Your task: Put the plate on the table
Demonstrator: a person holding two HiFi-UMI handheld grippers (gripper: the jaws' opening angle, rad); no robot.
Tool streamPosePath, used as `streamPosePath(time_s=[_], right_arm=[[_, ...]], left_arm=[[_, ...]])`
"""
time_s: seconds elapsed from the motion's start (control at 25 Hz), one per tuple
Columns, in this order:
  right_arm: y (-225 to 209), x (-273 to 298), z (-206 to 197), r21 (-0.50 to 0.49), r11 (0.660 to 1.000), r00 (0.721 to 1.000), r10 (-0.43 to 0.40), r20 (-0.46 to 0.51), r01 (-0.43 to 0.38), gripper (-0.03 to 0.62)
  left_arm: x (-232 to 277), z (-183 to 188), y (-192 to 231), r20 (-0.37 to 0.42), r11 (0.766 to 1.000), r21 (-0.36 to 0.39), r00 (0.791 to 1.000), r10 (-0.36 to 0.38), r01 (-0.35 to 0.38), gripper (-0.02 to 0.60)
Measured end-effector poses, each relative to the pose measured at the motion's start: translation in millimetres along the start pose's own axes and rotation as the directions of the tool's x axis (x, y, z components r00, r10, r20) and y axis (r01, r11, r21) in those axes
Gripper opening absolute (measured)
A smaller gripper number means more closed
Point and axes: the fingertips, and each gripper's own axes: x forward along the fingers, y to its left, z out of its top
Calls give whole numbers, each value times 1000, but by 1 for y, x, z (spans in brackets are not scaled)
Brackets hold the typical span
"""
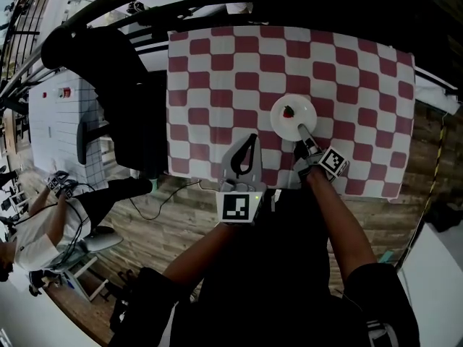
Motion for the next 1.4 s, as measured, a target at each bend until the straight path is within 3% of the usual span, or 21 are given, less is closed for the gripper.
streamPosePath(time_s=[0.12,0.48,0.8,1.04,1.4], right_arm=[[-3,1,-6,51,998,999,-41,-21,42,18],[-14,-3,-11,80,987,990,-134,-34,137,20],[-17,-4,-7,125,976,984,-177,-15,178,25],[-14,-13,-4,67,967,969,-247,9,246,151],[-17,-36,2,-63,926,928,-371,43,373,230]], left_arm=[[0,-4,-2,-17,1000,-20,1000,-8,7,9],[-8,-10,-19,-39,998,-25,998,-50,49,9],[-13,-7,-25,-25,997,-34,997,-75,74,9],[-18,-6,-30,-21,995,-11,995,-96,96,9],[-24,0,-36,-10,993,-17,993,-115,114,9]])
